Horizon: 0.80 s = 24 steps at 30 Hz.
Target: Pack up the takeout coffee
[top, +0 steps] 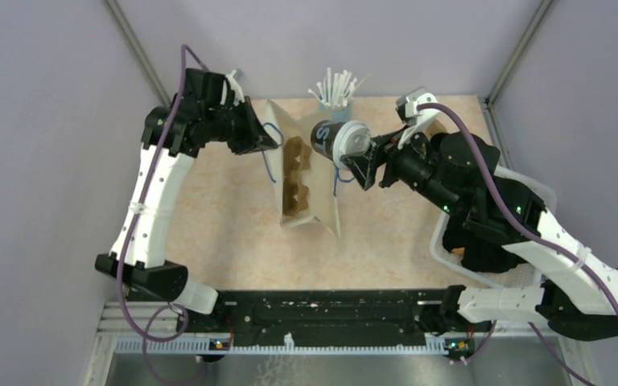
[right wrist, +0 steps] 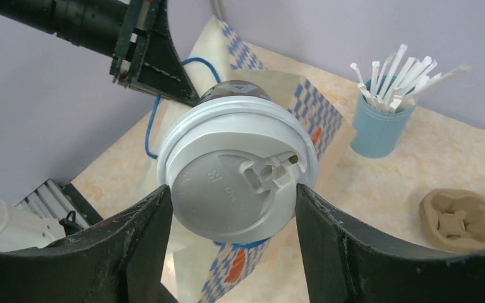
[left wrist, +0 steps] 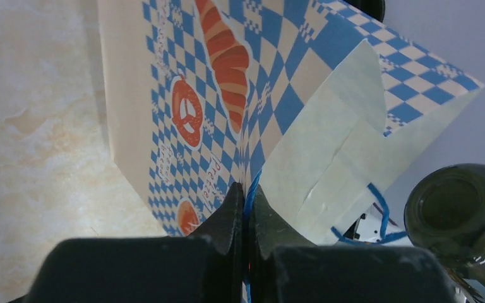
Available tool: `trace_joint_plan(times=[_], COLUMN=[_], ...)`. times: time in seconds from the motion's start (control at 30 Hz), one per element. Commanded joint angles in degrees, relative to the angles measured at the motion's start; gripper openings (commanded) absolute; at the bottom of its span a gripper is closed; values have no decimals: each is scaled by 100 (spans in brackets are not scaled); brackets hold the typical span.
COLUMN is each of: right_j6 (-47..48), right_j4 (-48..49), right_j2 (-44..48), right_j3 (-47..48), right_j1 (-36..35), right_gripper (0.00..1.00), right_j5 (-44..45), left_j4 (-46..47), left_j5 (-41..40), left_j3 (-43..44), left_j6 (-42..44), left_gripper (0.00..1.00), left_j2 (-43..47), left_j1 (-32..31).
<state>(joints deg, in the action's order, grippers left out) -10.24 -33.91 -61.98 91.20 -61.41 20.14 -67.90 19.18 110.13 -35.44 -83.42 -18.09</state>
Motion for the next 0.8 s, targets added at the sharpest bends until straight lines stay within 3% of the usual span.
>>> trace_joint_plan(times=[0.0, 0.1, 0.17, 0.23, 0.4, 0.77], right_j6=[156, 185, 181, 166, 199, 436], right_j4=[157, 193, 228, 213, 298, -199], right_j2=[63, 63, 49, 11, -36, -623], right_j3=[-14, -46, 10, 142, 346, 1303], right_j1=[19, 22, 28, 22, 24, 24], right_gripper=[65, 65, 65, 65, 65, 65], right_j5=[178, 227, 179, 170, 242, -482], left_j4=[-641, -380, -165, -298, -496, 220], left_j5=[354, -62, -358, -574, -1219, -354], left_j3=[676, 194, -176, -13, 380, -359], left_j6=[935, 2092, 2514, 2729, 2673, 2320], left_gripper=[0, 0, 0, 0, 0, 0], left_j2=[-603, -284, -68, -118, -116, 94], left_j1=[-83, -90, -79, -76, -74, -81])
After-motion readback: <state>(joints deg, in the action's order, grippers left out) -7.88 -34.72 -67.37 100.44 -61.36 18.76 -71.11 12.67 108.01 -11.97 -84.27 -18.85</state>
